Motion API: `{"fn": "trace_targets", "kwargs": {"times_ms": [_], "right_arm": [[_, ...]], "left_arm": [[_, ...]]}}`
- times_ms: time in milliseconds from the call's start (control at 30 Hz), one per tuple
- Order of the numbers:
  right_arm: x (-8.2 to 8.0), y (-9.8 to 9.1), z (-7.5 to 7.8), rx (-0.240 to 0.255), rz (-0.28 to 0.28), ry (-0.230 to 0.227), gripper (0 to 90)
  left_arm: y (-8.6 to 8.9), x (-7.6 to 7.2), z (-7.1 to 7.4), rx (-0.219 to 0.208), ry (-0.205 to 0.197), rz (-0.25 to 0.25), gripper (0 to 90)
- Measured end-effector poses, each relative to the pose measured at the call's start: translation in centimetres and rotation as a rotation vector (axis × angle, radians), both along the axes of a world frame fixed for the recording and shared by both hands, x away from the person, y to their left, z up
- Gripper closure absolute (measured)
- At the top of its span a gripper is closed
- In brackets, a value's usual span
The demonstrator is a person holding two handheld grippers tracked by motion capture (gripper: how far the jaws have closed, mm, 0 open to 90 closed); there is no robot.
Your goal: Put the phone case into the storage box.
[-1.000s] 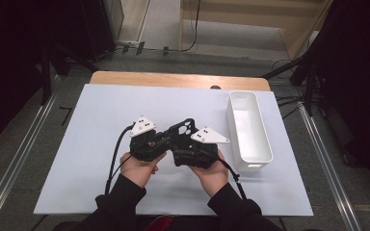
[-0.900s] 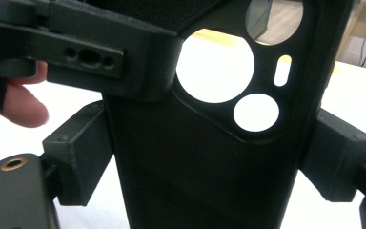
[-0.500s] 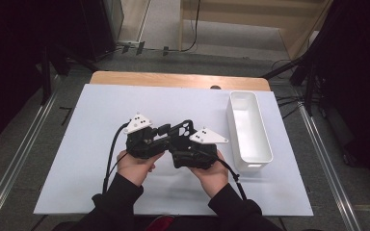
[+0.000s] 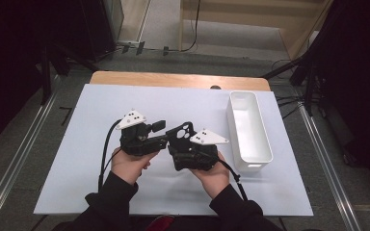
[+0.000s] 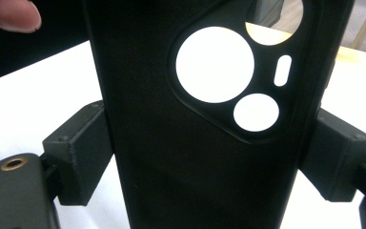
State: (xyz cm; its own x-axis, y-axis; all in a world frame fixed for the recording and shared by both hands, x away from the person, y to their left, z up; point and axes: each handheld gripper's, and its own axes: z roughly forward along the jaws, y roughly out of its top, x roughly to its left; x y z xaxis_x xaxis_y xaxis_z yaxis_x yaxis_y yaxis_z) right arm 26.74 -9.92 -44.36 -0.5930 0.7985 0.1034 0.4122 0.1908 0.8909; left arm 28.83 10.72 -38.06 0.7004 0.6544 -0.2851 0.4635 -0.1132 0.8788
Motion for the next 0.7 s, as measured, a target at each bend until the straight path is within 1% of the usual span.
{"fn": "trace_targets", "kwargs": {"times_ms": [67,133,167,233,267,333,400,467,500,533,633,667,700], "right_arm": [[0.0,-0.1,0.0,0.002,-0.001,0.002,12.6],[0.0,-0.1,0.0,0.001,-0.001,0.006,12.6],[0.1,-0.2,0.0,0.001,0.0,0.007,12.6],[0.1,-0.3,0.0,-0.001,-0.004,0.007,12.6],[0.1,-0.4,0.0,-0.002,-0.007,0.009,12.6],[0.3,-0.5,0.0,-0.005,-0.009,0.007,12.6],[0.3,-0.7,-0.1,-0.003,-0.015,0.015,12.6],[0.4,-0.8,0.0,-0.005,-0.024,0.022,12.6],[0.5,-1.0,0.0,-0.009,-0.028,0.017,12.6],[0.4,-1.0,0.1,0.0,-0.031,0.023,12.6],[0.5,-1.4,0.2,0.0,-0.037,0.014,12.6],[0.5,-1.4,0.3,0.003,-0.041,0.016,12.6],[0.6,-1.5,0.3,0.002,-0.042,0.013,12.6]], "left_arm": [[0.4,0.1,0.1,0.011,-0.01,0.001,42.2],[0.7,0.2,0.2,0.007,-0.011,0.001,40.3],[0.9,0.3,0.3,0.012,-0.009,-0.004,39.1],[1.2,0.4,0.3,0.001,-0.016,-0.005,38.8],[1.3,0.4,0.3,0.01,-0.019,-0.011,36.6],[1.5,0.4,0.4,0.005,-0.02,-0.009,36.4],[1.6,0.4,0.4,0.007,-0.027,-0.017,36.3],[1.7,0.4,0.3,0.017,-0.029,-0.025,35.1],[1.6,0.4,0.3,0.019,-0.026,-0.029,34.1],[1.6,0.4,0.2,0.021,-0.029,-0.033,34.1],[1.7,0.3,0.0,0.033,-0.029,-0.048,34.1],[1.7,0.3,-0.1,0.03,-0.031,-0.05,34.1],[1.8,0.3,-0.2,0.039,-0.033,-0.056,34.0]]}}
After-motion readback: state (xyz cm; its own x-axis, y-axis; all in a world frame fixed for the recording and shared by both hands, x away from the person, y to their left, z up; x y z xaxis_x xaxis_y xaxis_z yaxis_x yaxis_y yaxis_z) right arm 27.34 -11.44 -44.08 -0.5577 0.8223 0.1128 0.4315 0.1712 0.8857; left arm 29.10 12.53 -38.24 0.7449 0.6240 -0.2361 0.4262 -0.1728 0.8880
